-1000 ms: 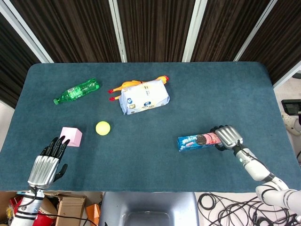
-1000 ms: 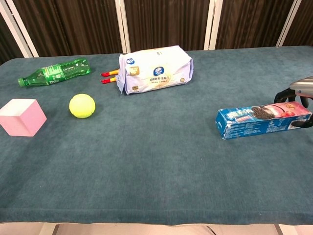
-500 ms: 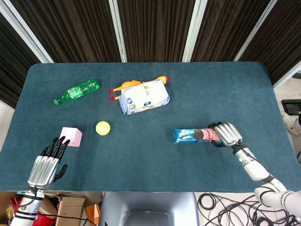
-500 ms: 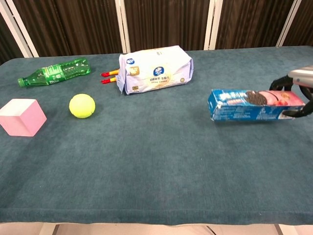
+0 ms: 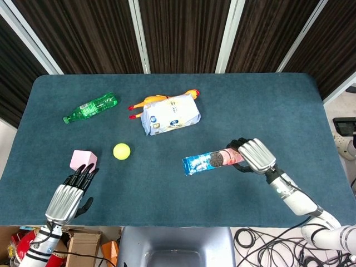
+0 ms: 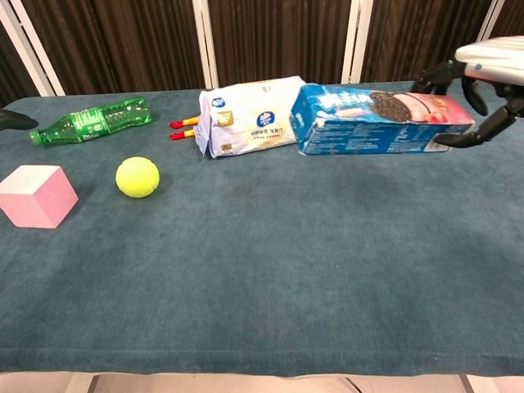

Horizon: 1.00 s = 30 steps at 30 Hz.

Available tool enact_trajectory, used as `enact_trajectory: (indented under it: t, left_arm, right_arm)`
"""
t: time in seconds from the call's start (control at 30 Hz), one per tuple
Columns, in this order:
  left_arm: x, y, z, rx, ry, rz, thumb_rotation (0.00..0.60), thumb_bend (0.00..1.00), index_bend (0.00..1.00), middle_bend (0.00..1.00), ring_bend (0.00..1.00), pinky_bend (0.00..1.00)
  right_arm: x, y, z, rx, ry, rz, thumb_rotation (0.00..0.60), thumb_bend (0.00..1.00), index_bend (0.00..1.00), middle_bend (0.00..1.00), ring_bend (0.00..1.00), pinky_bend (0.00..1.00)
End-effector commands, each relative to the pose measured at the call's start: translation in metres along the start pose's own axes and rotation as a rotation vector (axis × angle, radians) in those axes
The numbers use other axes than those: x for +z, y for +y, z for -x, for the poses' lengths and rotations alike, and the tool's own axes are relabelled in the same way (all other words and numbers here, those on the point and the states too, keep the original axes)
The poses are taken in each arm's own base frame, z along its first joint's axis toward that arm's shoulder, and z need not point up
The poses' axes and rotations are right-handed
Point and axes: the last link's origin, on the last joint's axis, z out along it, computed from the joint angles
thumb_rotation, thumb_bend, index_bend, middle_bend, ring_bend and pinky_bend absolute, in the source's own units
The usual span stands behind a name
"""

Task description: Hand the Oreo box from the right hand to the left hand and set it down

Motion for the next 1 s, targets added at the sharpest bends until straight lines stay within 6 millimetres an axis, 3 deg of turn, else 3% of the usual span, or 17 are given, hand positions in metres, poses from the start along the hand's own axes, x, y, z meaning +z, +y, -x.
enact_trajectory:
  t: [0.03,0.37,1.0]
  left_arm:
    - [0.008,0.025,-0.012,-0.061,0.031,0.091,0.6,0.36,0.0,0.05,0.02,0.31]
    - [0.026,0.059,-0.017,-0.162,0.044,0.166,0.6,0.36,0.0,0.05,0.03,0.32]
    - [0.072,0.113,-0.005,-0.325,0.088,0.194,0.6,0.34,0.0,0.01,0.0,0.32]
  right_arm:
    - [0.022,-0.028,-0.007,-0.007,-0.013,-0.064,0.6,1.0,0.8,0.62,0.62,0.65]
    - [0.051,-0.066,0.001,0.016,-0.044,-0.09,0.6,1.0,0.8,0.62,0.62,0.65]
    - [0.072,-0.098,-0.003,0.13,-0.055,-0.133,0.6,1.0,0.8,0.62,0.62,0.65]
